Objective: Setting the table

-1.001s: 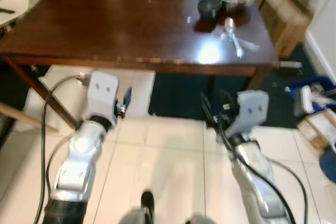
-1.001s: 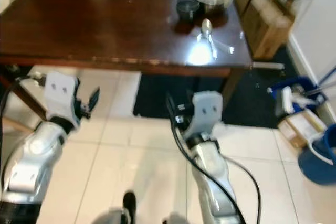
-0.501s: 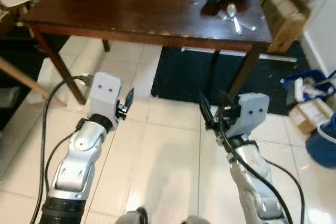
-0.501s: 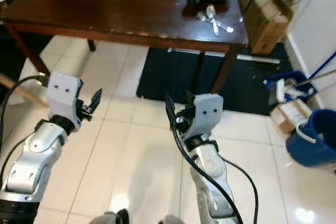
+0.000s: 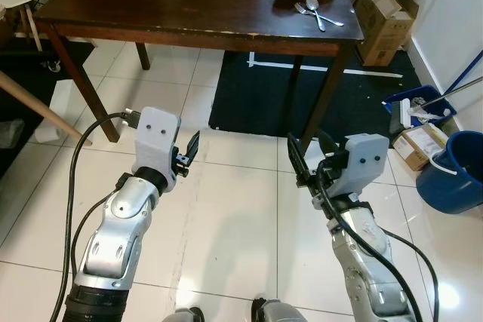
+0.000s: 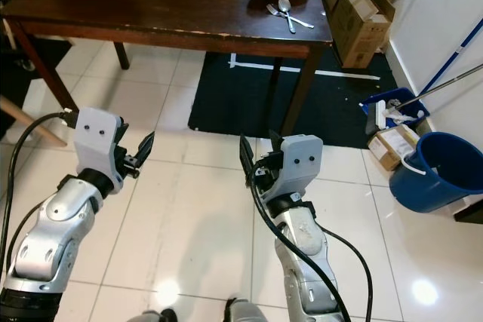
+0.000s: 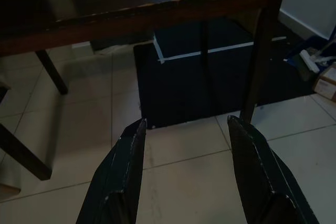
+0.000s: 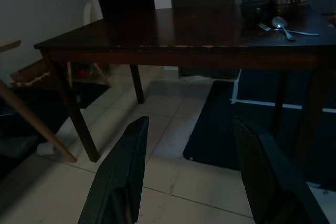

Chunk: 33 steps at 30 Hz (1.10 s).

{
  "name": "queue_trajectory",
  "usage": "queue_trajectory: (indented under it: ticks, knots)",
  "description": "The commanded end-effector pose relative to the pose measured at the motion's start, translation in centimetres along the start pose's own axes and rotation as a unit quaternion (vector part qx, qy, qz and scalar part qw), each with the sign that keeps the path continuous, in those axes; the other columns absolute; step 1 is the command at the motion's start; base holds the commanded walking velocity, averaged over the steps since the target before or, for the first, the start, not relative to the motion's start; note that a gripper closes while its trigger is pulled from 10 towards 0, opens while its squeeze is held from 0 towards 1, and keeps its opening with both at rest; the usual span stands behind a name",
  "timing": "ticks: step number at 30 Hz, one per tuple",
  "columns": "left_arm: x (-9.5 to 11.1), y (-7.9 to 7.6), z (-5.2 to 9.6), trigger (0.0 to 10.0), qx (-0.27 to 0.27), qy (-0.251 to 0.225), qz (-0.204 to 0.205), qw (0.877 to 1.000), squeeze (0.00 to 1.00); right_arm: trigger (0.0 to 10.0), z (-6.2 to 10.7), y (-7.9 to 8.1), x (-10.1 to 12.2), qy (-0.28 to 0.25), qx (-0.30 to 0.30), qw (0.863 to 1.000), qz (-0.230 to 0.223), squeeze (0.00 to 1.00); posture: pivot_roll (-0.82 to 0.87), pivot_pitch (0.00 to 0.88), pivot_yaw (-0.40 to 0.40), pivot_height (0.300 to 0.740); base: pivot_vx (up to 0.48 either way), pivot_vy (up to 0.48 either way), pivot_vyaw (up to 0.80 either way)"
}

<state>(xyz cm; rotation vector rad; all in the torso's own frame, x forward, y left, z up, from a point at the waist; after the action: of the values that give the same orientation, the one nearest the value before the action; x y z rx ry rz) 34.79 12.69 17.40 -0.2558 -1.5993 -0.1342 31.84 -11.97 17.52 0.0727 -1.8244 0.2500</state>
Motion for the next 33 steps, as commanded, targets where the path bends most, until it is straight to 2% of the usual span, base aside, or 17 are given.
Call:
queue_trajectory:
  ticks: [1, 13, 33]
  knots:
    - [0.24, -0.29, -0.02, 10.0, -0.006, -0.001, -0.002, 1.0, 0.0, 10.0, 0.24, -0.26, -0.23, 0.007, -0.006, 1.0, -0.008, 0.0, -0.15, 0.093, 0.064, 0.74, 0.0, 0.0, 0.0]
    - [-0.11, -0.05, -0.1, 10.0, 0.0, 0.006, -0.013, 1.0, 0.0, 10.0, 0.13, -0.28, -0.33, 0.009, 0.0, 1.0, 0.007, 0.0, -0.15, 0.084, 0.061, 0.74, 0.0, 0.0, 0.0]
    - [-0.41, 0.08, -0.03, 10.0, 0.006, 0.008, -0.02, 1.0, 0.0, 10.0, 0.07, -0.45, -0.76, 0.016, 0.001, 1.0, 0.015, 0.0, -0.15, 0.074, 0.058, 0.74, 0.0, 0.0, 0.77]
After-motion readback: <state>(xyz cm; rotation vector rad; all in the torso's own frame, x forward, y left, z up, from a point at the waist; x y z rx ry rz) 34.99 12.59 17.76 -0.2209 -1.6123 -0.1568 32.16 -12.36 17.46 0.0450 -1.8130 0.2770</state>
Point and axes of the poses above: a point about 5 cm out from each wrist's last joint towards the gripper, its own z axis pointing back from the gripper into the wrist, its own x axis along the axis of the wrist's last joint, y = z × x, the point moved 5 cm from there along -z, pointing out of the wrist towards the gripper, and after that the axes turned 12 degrees about z, right-handed, at the moved point
